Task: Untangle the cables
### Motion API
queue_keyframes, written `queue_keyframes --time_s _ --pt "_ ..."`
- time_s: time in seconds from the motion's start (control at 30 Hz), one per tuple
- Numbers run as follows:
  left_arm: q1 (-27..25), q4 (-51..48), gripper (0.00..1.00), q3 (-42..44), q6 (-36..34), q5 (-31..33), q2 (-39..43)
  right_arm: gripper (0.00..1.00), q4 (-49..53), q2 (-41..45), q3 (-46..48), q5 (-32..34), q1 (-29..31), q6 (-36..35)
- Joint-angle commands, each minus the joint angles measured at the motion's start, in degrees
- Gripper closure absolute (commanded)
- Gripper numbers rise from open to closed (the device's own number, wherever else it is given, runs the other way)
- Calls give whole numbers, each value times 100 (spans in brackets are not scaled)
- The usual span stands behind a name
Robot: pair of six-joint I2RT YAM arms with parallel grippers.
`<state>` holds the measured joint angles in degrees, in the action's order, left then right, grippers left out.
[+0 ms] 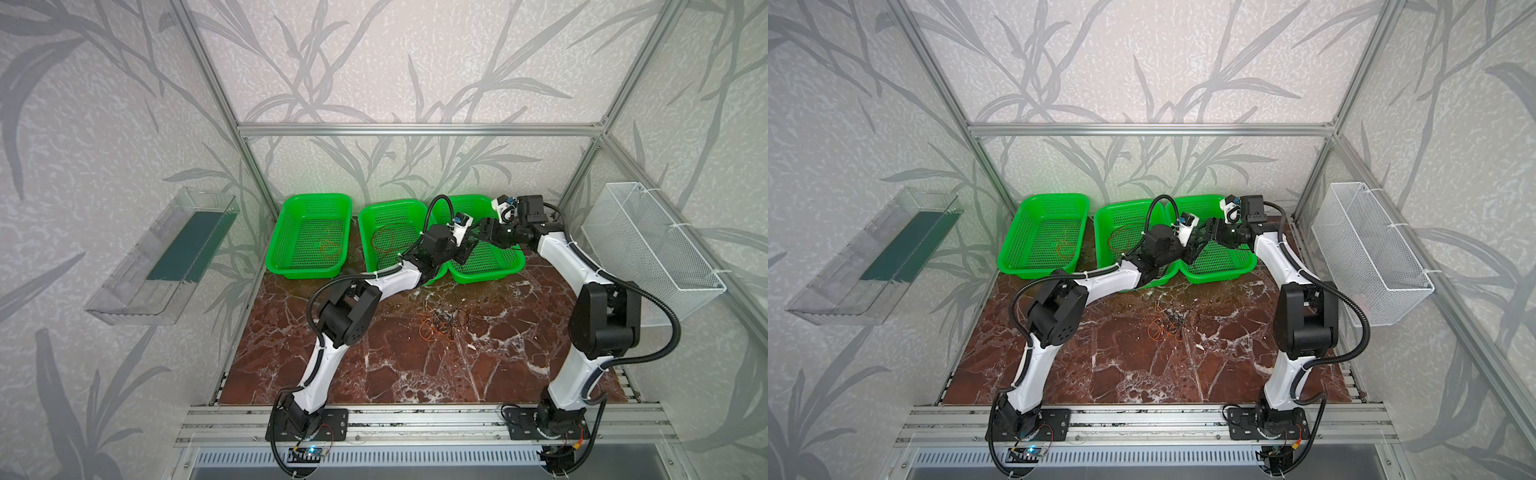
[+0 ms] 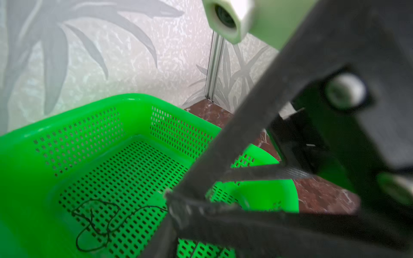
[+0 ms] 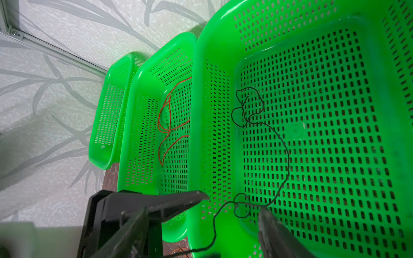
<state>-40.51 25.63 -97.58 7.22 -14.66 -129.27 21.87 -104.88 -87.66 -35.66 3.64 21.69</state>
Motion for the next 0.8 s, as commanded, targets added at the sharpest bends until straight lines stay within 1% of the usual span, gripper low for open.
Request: queue_keyframes --time_s 0.0,0.03,0.23,0.37,0.4,0.43,0.47,0.53,0.57,0.63,0.7,0.77 --pt "-36 -24 91 -378 85 202 -218 24 -229 259 23 -209 -137 217" --pt "-46 -66 100 -409 75 197 -264 25 -244 287 6 -213 -189 246" --pt "-45 -223 100 -382 142 235 -379 25 -600 429 -96 -56 -549 563" --pt "-53 -429 100 -536 147 234 -434 24 -327 411 -367 89 -636 374" --pt "-53 -509 99 -585 117 229 -437 24 -272 435 -374 139 -636 322" --pt "-62 -605 80 -647 87 260 -431 24 -245 486 -339 193 -636 278" --pt "-70 -718 59 -707 57 310 -394 24 -236 555 -261 244 -635 237" --pt "-96 -881 36 -732 -86 489 -283 24 -167 677 -85 439 -636 129" --pt "-106 -967 28 -727 -196 558 -201 24 -141 862 29 532 -639 33" --pt "-115 -1397 18 -802 -450 591 -51 24 -69 1046 205 690 -670 -127" --pt "-117 -2262 16 -1095 -788 690 51 23 155 1189 279 827 -723 -300" --pt "-115 -2792 16 -1142 -1097 719 230 23 326 1332 364 885 -768 -418"
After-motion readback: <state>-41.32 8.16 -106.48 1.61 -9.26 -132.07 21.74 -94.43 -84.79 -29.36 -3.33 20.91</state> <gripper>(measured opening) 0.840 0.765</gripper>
